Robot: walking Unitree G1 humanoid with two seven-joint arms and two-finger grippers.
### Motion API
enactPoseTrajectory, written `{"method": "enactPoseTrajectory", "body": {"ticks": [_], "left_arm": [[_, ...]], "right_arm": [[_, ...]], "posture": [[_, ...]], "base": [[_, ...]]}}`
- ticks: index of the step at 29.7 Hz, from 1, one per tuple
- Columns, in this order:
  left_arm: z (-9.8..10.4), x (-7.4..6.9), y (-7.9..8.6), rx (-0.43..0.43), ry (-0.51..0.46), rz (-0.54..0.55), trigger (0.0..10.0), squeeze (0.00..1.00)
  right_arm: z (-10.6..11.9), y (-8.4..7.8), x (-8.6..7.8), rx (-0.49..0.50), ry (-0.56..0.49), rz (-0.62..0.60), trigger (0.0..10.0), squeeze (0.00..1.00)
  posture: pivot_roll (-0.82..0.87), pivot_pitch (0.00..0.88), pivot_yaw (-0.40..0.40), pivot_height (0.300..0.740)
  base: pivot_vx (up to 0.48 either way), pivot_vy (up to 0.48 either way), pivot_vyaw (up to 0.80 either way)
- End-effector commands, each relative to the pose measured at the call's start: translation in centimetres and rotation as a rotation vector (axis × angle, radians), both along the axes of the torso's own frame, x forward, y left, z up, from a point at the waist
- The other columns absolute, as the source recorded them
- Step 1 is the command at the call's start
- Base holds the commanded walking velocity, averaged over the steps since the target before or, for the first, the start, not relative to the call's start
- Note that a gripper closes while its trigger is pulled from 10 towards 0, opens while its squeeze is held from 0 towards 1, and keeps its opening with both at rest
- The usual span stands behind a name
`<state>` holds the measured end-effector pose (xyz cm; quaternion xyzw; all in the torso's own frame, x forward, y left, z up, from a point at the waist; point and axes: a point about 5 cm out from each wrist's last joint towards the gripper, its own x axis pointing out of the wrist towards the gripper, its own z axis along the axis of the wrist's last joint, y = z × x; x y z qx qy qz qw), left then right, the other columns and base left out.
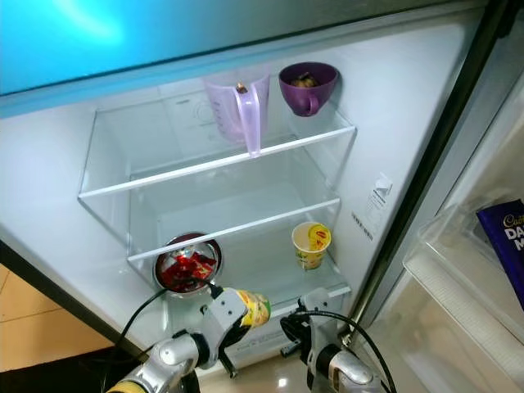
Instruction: Restocking fridge
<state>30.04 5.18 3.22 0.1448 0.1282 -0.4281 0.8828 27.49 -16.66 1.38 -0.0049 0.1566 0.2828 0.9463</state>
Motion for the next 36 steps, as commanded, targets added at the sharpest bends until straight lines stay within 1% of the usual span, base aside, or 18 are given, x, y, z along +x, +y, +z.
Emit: {"method": "enactPoseTrajectory", "body": {"ticks": [1, 3, 4, 5, 6, 7, 8, 9, 11, 14, 18, 21, 26, 28, 29, 30, 32, 36], "left_arm": [[0.1, 0.2, 0.6, 0.0, -0.003, 0.017, 10.0, 0.0], [1.4, 1.4, 0.7, -0.006, -0.05, 0.041, 10.0, 0.0], [1.4, 1.4, 0.7, -0.006, -0.05, 0.041, 10.0, 0.0], [2.2, 2.1, 0.8, -0.017, -0.074, 0.06, 10.0, 0.0], [2.2, 2.1, 0.8, -0.017, -0.074, 0.06, 10.0, 0.0], [3.0, 2.7, 0.8, -0.033, -0.092, 0.069, 10.0, 0.0], [3.0, 2.7, 0.8, -0.033, -0.092, 0.069, 10.0, 0.0], [4.0, 3.3, 0.6, -0.054, -0.104, 0.065, 10.0, 0.0], [4.0, 3.3, 0.6, -0.054, -0.104, 0.065, 10.0, 0.0], [4.4, 3.5, 0.0, -0.039, -0.102, 0.031, 10.0, 0.0], [4.6, 3.6, -0.2, -0.027, -0.105, 0.022, 10.0, 0.0], [5.5, 4.3, -1.1, 0.011, -0.112, 0.001, 10.0, 0.0], [5.9, 4.6, -1.5, 0.037, -0.12, -0.018, 10.0, 0.0], [6.3, 4.8, -2.0, 0.074, -0.129, -0.035, 10.0, 0.0], [6.3, 4.8, -2.0, 0.074, -0.129, -0.035, 10.0, 0.0], [6.7, 5.0, -2.5, 0.104, -0.129, -0.047, 10.0, 0.0], [6.8, 5.1, -2.6, 0.113, -0.127, -0.051, 10.0, 0.0], [7.3, 5.3, -2.9, 0.186, -0.161, -0.087, 10.0, 0.0]], "right_arm": [[-0.5, 0.4, -0.7, 0.023, 0.025, 0.009, 10.0, 0.0], [-0.3, 0.5, -0.6, 0.027, 0.014, 0.012, 10.0, 0.0], [-0.3, 0.5, -0.6, 0.027, 0.014, 0.012, 10.0, 0.0], [-0.1, 0.6, -0.5, 0.03, 0.006, 0.017, 10.0, 0.0], [-0.1, 0.6, -0.5, 0.03, 0.006, 0.017, 10.0, 0.0], [0.1, 0.8, -0.5, 0.035, -0.003, 0.022, 10.0, 0.0], [0.1, 0.8, -0.5, 0.035, -0.003, 0.022, 10.0, 0.0], [0.6, 1.1, -0.3, 0.047, -0.024, 0.025, 10.0, 0.0], [0.6, 1.1, -0.3, 0.047, -0.024, 0.025, 10.0, 0.0], [1.8, 1.5, -0.4, 0.078, -0.082, 0.032, 10.0, 0.0], [2.2, 1.6, -0.4, 0.087, -0.095, 0.033, 10.0, 0.0], [3.1, 1.9, -0.1, 0.091, -0.121, 0.038, 10.0, 0.0], [3.4, 2.1, -0.2, 0.093, -0.131, 0.043, 10.0, 0.0], [3.8, 2.2, -0.4, 0.097, -0.135, 0.044, 10.0, 0.0], [3.8, 2.2, -0.4, 0.097, -0.135, 0.044, 10.0, 0.0], [4.2, 2.4, -0.5, 0.102, -0.14, 0.045, 10.0, 0.0], [4.2, 2.5, -0.6, 0.103, -0.141, 0.045, 10.0, 0.0], [4.4, 3.0, -0.9, 0.112, -0.139, 0.048, 10.0, 0.0]], "posture": [[-0.12, 0.237, 0.14, 0.466], [-0.12, 0.252, 0.144, 0.456], [-0.12, 0.252, 0.144, 0.456], [-0.11, 0.266, 0.148, 0.451], [-0.11, 0.266, 0.148, 0.451], [-0.11, 0.274, 0.15, 0.446], [-0.11, 0.274, 0.15, 0.446], [-0.11, 0.287, 0.156, 0.436], [-0.11, 0.287, 0.156, 0.436], [-0.11, 0.299, 0.161, 0.417], [-0.11, 0.303, 0.163, 0.417], [-0.12, 0.332, 0.166, 0.417], [-0.13, 0.33, 0.17, 0.417], [-0.13, 0.339, 0.175, 0.417], [-0.13, 0.339, 0.175, 0.417], [-0.13, 0.352, 0.18, 0.417], [-0.13, 0.352, 0.18, 0.417], [-0.13, 0.367, 0.186, 0.417]], "base": [[0.0, 0.0, 0.0], [0.0, 0.0, 0.0], [0.0, 0.0, 0.0], [0.0, 0.0, 0.0], [0.0, 0.0, 0.0], [0.0, 0.0, 0.0], [0.0, 0.0, 0.0], [0.0, 0.0, 0.0], [0.0, 0.0, 0.0], [0.0, 0.0, 0.0], [0.0, 0.0, 0.0], [0.0, 0.0, 0.0], [0.0, 0.0, 0.0], [0.0, 0.0, 0.0], [0.0, 0.0, 0.0], [0.0, 0.0, 0.0], [0.0, 0.0, 0.0], [0.0, 0.0, 0.0]]}}
